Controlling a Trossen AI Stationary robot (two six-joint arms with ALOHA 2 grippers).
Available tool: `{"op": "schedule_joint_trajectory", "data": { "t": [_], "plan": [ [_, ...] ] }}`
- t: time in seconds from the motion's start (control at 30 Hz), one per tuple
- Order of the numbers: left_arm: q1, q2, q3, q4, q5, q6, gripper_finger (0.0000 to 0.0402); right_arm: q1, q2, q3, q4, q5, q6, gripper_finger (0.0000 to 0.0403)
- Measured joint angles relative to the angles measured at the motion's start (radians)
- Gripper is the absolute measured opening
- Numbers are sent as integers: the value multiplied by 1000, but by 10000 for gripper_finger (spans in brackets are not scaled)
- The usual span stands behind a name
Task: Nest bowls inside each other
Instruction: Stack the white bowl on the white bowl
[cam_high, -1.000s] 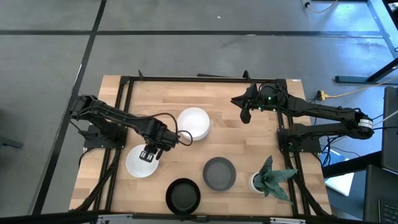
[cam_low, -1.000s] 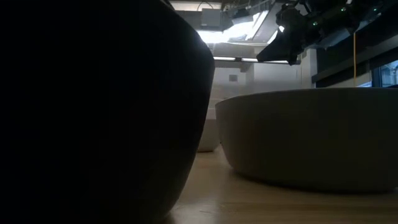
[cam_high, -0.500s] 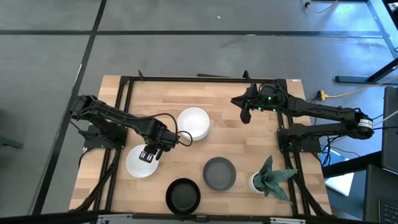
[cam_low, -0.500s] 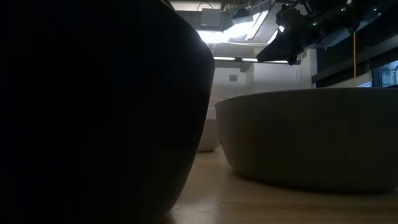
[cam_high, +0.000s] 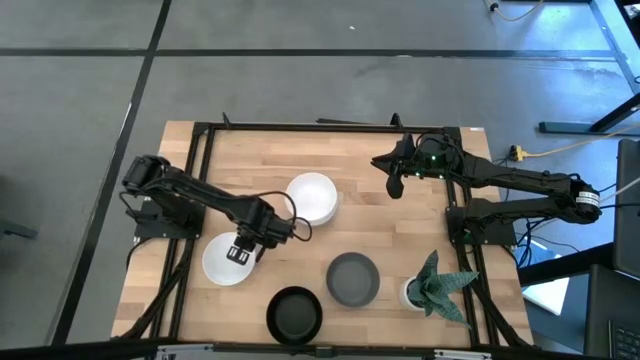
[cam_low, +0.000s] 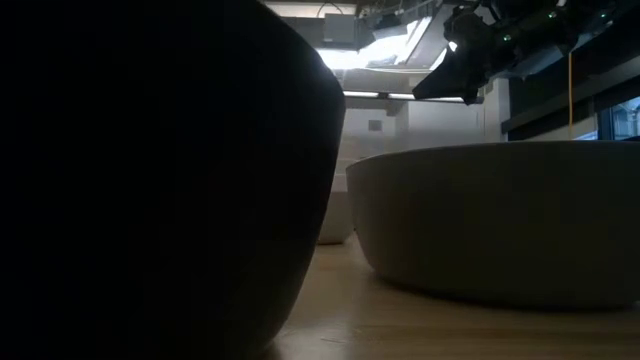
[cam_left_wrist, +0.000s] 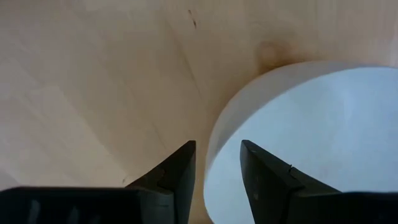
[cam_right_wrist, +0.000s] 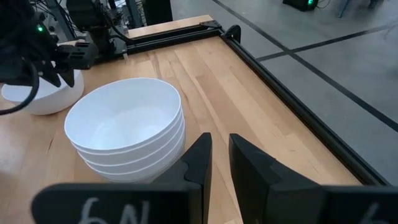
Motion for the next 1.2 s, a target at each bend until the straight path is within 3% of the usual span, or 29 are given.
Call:
{"op": "schedule_joint_trajectory", "data": {
  "t": [0.57,0.77,0.93,1.2],
  "plan": [
    [-6,100,0,16,25,18,111,0,0,0,-1,-6,1,58],
    [1,119,0,16,27,18,74,0,0,0,0,-8,1,58],
    [28,118,0,11,53,10,11,0,0,0,-1,-8,5,58],
    [115,112,0,1,96,-1,3,0,0,0,-1,-17,8,58]
  ]
}}
